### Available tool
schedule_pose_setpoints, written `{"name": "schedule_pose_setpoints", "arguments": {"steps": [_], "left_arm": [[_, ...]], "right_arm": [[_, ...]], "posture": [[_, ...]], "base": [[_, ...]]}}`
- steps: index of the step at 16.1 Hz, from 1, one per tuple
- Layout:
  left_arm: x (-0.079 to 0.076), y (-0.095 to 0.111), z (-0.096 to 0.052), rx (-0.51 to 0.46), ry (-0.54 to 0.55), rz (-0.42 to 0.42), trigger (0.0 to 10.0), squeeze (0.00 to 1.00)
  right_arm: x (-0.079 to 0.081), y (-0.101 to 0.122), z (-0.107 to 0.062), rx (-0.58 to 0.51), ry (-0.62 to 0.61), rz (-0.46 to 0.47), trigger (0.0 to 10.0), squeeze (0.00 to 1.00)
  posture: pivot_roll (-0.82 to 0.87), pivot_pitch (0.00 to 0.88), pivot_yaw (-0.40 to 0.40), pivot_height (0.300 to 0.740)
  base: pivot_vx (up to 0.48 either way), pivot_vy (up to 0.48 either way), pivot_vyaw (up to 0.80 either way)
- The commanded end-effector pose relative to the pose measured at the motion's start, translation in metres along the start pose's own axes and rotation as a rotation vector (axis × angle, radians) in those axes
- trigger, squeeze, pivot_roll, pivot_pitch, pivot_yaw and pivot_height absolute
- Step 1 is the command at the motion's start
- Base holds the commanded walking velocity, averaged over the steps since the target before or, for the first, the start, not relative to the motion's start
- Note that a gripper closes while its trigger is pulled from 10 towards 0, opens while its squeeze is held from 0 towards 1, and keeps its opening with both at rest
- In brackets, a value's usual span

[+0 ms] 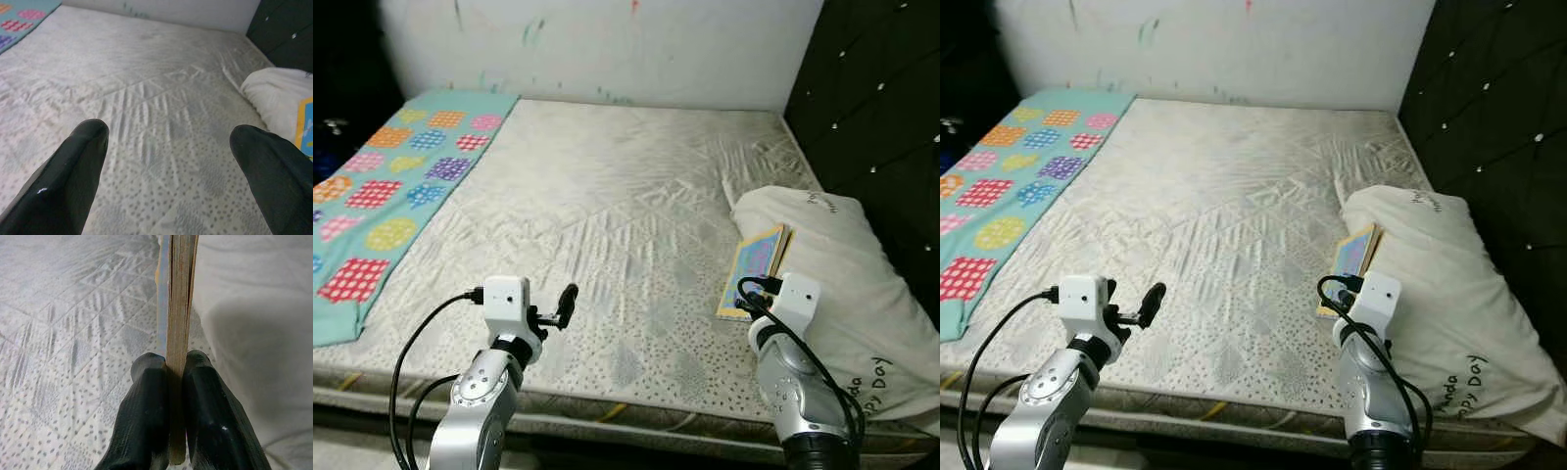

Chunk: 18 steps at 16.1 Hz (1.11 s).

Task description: Clean up the room

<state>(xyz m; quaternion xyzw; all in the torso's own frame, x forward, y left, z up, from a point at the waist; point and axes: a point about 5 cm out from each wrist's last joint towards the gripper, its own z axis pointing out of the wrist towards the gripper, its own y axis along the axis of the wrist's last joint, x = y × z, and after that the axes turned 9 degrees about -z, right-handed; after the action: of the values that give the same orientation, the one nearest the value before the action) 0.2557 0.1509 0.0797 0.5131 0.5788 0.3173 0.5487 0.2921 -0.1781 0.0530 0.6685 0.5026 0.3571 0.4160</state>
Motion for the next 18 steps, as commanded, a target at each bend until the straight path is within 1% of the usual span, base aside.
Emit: {"name": "schedule_pose_setpoints", "arguments": {"steps": [1, 2, 3, 4, 5, 6, 7, 8, 9, 11, 12, 13, 14, 15, 16, 17, 18], "left_arm": [[0.005, -0.003, -0.002, 0.028, 0.019, 0.020, 10.0, 0.00], [0.007, -0.005, -0.003, 0.039, 0.025, 0.028, 10.0, 0.00], [0.011, -0.008, -0.007, 0.079, 0.041, 0.054, 10.0, 0.00], [0.012, -0.010, -0.008, 0.095, 0.047, 0.062, 10.0, 0.00], [0.013, -0.010, -0.009, 0.098, 0.057, 0.049, 10.0, 0.00], [0.013, -0.010, -0.010, 0.096, 0.059, 0.041, 10.0, 0.00], [0.012, -0.009, -0.009, 0.094, 0.065, 0.031, 10.0, 0.00], [0.013, -0.006, -0.008, 0.081, 0.088, 0.005, 10.0, 0.00], [0.013, -0.002, -0.007, 0.061, 0.100, -0.003, 10.0, 0.00], [0.011, -0.001, -0.006, 0.055, 0.090, -0.006, 10.0, 0.00], [0.006, -0.003, -0.006, 0.076, 0.049, -0.039, 10.0, 0.00], [-0.002, -0.006, -0.007, 0.106, -0.006, -0.048, 10.0, 0.00], [-0.004, -0.008, -0.007, 0.118, -0.025, -0.060, 10.0, 0.00], [-0.009, -0.011, -0.009, 0.164, -0.060, -0.092, 10.0, 0.00], [-0.012, -0.012, -0.013, 0.193, -0.093, -0.120, 10.0, 0.00], [-0.012, -0.012, -0.014, 0.189, -0.105, -0.100, 10.0, 0.00], [-0.010, -0.009, -0.015, 0.155, -0.109, -0.047, 10.0, 0.00]], "right_arm": [[0.004, 0.012, 0.003, -0.033, 0.001, 0.026, 10.0, 0.00], [0.006, 0.012, 0.004, -0.028, -0.003, 0.047, 10.0, 0.00], [0.011, 0.011, 0.006, -0.001, -0.028, 0.096, 10.0, 0.00], [0.013, 0.009, 0.006, 0.011, -0.040, 0.115, 10.0, 0.00], [0.015, 0.001, 0.005, 0.068, -0.091, 0.190, 10.0, 0.00], [0.015, -0.002, 0.004, 0.086, -0.106, 0.207, 10.0, 0.00], [0.018, -0.007, 0.003, 0.110, -0.121, 0.243, 10.0, 0.00], [0.023, -0.014, 0.000, 0.142, -0.122, 0.279, 10.0, 0.00], [0.029, -0.015, -0.002, 0.140, -0.100, 0.279, 10.0, 0.00], [0.032, -0.014, -0.002, 0.133, -0.083, 0.268, 10.0, 0.00], [0.031, -0.013, -0.002, 0.129, -0.080, 0.261, 10.0, 0.00], [0.027, -0.011, 0.000, 0.121, -0.093, 0.257, 10.0, 0.00], [0.025, -0.010, 0.000, 0.117, -0.096, 0.259, 10.0, 0.00], [0.023, -0.006, 0.002, 0.095, -0.104, 0.267, 10.0, 0.00], [0.024, 0.002, 0.003, 0.045, -0.076, 0.269, 10.0, 0.00], [0.026, 0.007, 0.003, 0.013, -0.051, 0.265, 10.0, 0.00], [0.031, 0.016, 0.001, -0.049, 0.020, 0.264, 10.0, 0.00]], "posture": [[-0.09, 0.000, 0.008, 0.740], [-0.08, 0.000, 0.010, 0.740], [-0.07, 0.000, 0.012, 0.740], [-0.07, 0.000, 0.014, 0.740], [-0.06, 0.000, 0.019, 0.740], [-0.06, 0.000, 0.019, 0.740], [-0.06, 0.000, 0.022, 0.740], [-0.06, 0.000, 0.025, 0.740], [-0.06, 0.000, 0.026, 0.740], [-0.07, 0.000, 0.028, 0.740], [-0.07, 0.000, 0.029, 0.740], [-0.07, 0.000, 0.029, 0.740], [-0.07, 0.000, 0.029, 0.740], [-0.07, 0.000, 0.028, 0.740], [-0.07, 0.000, 0.027, 0.740], [-0.07, 0.000, 0.025, 0.740], [-0.07, 0.000, 0.022, 0.740]], "base": [[0.000, 0.000, 0.00], [0.000, 0.000, 0.00], [0.000, 0.000, 0.00], [0.000, 0.000, 0.00], [0.000, 0.000, 0.00], [0.000, 0.000, 0.00], [0.000, 0.000, 0.00], [0.000, 0.000, 0.00], [0.000, 0.000, 0.00], [0.000, 0.000, 0.00], [0.000, 0.000, 0.00], [0.000, 0.000, 0.00], [0.000, 0.000, 0.00], [0.000, 0.000, 0.00], [0.000, 0.000, 0.00], [0.000, 0.000, 0.00], [0.000, 0.000, 0.00]]}}
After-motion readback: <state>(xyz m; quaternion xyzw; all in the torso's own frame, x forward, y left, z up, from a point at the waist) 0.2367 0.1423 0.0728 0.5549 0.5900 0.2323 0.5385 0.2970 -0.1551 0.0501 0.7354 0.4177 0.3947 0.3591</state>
